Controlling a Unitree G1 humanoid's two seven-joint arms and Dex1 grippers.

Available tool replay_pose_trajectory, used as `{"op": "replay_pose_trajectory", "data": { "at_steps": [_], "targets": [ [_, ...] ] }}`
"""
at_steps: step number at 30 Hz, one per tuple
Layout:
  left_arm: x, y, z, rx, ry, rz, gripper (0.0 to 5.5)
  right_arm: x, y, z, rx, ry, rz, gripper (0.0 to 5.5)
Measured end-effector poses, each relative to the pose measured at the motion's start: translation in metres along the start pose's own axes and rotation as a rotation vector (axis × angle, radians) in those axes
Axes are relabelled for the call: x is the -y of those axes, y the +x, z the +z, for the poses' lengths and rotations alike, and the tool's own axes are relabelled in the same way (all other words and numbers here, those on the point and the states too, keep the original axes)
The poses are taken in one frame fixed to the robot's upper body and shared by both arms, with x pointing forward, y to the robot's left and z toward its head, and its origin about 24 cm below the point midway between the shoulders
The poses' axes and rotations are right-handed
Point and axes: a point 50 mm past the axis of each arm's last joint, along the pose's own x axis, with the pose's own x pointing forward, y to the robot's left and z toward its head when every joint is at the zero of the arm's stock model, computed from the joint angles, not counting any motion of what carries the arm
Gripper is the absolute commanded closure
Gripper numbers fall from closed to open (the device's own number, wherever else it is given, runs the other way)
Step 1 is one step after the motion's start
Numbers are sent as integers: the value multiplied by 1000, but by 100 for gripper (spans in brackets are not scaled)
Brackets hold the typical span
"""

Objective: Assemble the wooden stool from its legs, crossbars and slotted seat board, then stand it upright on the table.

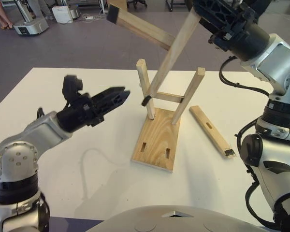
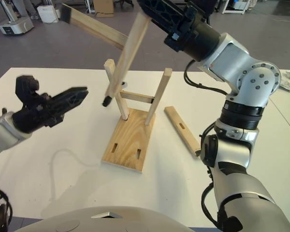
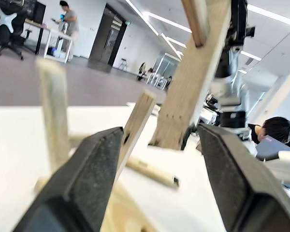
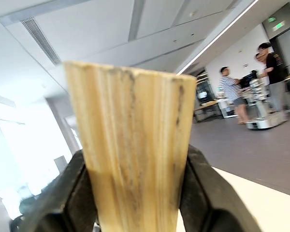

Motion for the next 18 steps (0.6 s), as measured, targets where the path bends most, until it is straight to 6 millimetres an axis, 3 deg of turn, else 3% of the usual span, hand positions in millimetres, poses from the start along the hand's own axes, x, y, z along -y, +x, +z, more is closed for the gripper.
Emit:
{"op": "replay_pose_trajectory", "data": {
  "at_steps": [3,5,8,10,14,18],
  "targets": [
    [-15,-25,-27,-12,-27,153,266,-9,-17,-24,-120,-163,-11,346],
    [-28,-40,-46,16,-32,295,266,-12,-37,-52,-201,-235,-16,346],
    [-33,-43,-61,33,11,378,266,-16,-49,-72,-267,-320,4,346],
    [-33,-42,-76,4,10,407,266,-12,-61,-91,-301,-275,-4,346],
    [-31,-42,-82,14,45,429,266,-13,-78,-110,-284,-197,9,346],
    [-25,-44,-86,46,48,432,266,-15,-84,-113,-258,-184,23,346]
  ]
}}
